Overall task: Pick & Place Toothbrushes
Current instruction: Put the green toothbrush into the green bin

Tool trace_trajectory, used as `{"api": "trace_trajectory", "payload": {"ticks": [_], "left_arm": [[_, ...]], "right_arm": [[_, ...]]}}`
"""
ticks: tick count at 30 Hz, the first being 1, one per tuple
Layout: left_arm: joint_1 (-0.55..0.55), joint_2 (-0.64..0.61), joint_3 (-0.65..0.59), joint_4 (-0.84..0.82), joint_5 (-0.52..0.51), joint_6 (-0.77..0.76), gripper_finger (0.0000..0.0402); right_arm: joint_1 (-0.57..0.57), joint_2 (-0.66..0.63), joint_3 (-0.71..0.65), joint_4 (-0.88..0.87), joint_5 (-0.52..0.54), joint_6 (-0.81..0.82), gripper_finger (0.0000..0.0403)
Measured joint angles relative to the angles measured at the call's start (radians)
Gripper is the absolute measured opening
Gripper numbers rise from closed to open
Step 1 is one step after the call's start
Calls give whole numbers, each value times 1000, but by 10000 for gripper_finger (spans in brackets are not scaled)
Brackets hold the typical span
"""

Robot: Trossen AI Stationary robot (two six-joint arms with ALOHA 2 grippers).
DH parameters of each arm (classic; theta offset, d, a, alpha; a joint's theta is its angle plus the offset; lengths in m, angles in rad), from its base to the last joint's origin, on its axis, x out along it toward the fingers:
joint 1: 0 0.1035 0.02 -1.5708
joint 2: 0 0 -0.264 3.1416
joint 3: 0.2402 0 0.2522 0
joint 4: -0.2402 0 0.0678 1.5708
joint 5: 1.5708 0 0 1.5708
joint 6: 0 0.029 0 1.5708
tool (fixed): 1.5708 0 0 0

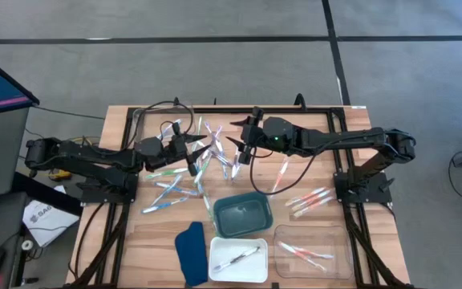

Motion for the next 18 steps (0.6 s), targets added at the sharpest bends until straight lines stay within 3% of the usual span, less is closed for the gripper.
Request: {"api": "trace_trajectory", "payload": {"ticks": [5, 9, 12, 18], "left_arm": [[3, 0, 6, -86, 0, -33, 153], [18, 0, 44, -325, -7, -100, 142], [22, -2, 71, -481, -67, -162, 132], [22, -29, 98, -728, -103, -377, 120]], "right_arm": [[-1, 0, 0, -5, -6, 1, 216], [-4, 0, 0, -26, -6, 1, 216], [-11, 0, 0, -32, -6, 3, 216], [-23, 0, 0, -68, -5, 4, 216]]}}
